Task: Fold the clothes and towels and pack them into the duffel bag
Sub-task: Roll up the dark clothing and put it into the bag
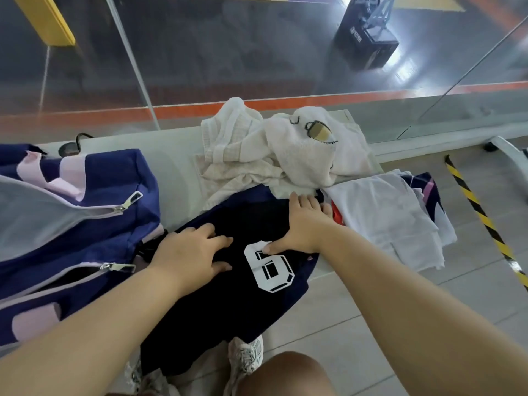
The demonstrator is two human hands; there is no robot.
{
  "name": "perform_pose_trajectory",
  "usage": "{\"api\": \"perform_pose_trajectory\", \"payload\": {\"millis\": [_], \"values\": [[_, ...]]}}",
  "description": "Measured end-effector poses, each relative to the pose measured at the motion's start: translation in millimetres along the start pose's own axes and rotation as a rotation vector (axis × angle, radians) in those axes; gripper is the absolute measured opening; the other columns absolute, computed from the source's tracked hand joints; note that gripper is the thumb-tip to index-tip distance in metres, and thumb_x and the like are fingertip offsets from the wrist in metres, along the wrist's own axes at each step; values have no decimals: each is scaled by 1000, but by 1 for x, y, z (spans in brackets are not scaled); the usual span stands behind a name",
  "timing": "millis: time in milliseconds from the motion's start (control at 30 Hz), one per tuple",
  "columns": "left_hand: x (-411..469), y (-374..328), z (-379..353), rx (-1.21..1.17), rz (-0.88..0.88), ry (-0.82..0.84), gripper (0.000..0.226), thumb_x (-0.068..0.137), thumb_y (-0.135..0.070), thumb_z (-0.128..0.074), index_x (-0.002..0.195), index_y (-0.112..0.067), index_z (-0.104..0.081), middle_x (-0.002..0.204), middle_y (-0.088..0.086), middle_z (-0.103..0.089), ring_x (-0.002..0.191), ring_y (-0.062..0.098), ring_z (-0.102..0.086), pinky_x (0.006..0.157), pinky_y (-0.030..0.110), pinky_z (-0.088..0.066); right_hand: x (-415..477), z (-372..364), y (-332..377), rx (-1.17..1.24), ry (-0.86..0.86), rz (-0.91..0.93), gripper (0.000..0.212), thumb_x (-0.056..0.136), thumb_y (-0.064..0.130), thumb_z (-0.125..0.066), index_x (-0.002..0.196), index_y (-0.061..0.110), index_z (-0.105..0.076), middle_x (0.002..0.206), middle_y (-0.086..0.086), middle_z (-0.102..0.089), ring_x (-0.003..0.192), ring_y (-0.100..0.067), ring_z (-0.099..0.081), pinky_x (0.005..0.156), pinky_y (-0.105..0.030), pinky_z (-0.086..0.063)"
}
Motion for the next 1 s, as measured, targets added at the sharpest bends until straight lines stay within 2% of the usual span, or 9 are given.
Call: {"api": "perform_pose_trajectory", "payload": {"millis": [133,233,333,400,567,700,833,900,1000], "values": [[2,0,-1,12,-2,-25,57,85,-59,-48,138,-41,-39,130,-3,-46,116,22,-49,85,36,-43,6,-7,4,203,133,-51,118,59,63,-76,144,3,-20,142,-14,-32,129,-31,-33,102,-37,-36],[3,1,-2,15,-13,-51,56,85,-57,-50,137,-39,-41,130,-1,-47,114,24,-50,85,37,-42,7,-15,4,456,175,-94,93,57,47,-86,127,4,-42,118,-8,-56,102,-24,-55,89,-35,-50],[4,2,-2,-1,-21,-69,55,83,-56,-55,135,-37,-46,127,1,-50,110,26,-53,84,39,-44,8,-19,6,579,174,-44,60,60,34,-87,108,11,-60,100,-3,-66,94,-22,-62,86,-35,-53],[5,3,-1,-8,-14,-67,56,83,-57,-54,134,-39,-45,127,0,-49,111,26,-52,85,38,-43,7,-19,7,604,148,-38,51,61,30,-86,103,13,-63,97,-3,-67,92,-22,-62,86,-37,-53],[9,3,3,-16,-18,-33,56,84,-59,-49,136,-41,-40,132,-3,-42,116,22,-47,89,35,-44,7,-9,10,412,3,-17,50,59,36,-82,100,18,-59,88,0,-65,81,-21,-63,74,-39,-56],[7,1,7,-129,-97,-120,57,83,-60,-48,131,-30,-52,134,0,-46,115,26,-50,91,42,-49,5,35,12,174,-313,62,31,67,26,-70,91,17,-53,77,1,-63,69,-23,-59,56,-32,-46],[-2,-13,2,-24,-343,-242,64,78,-62,-41,125,-21,-58,126,1,-54,112,23,-47,81,40,-56,-1,66,27,-163,-537,127,30,78,11,-61,104,15,-46,92,-1,-62,82,-30,-61,63,-34,-33],[-5,-18,-6,72,-404,-259,67,77,-62,-39,128,-21,-54,125,-1,-56,111,21,-43,78,34,-56,-7,66,39,-252,-637,174,37,71,2,-63,104,12,-52,88,-3,-63,80,-31,-62,68,-39,-38],[-4,-15,-16,117,-388,-294,66,76,-60,-38,130,-23,-51,126,-1,-58,109,23,-42,77,37,-58,-25,59,51,-278,-833,238,38,54,-3,-48,87,10,-60,67,-7,-59,58,-31,-57,59,-41,-44]]}}
Point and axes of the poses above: each hand's wrist, its own x-axis towards the middle knuckle, its own z-axis out of the back of the hand, y = z × x, the point moved 7 cm from there along x, towards the middle knuckle
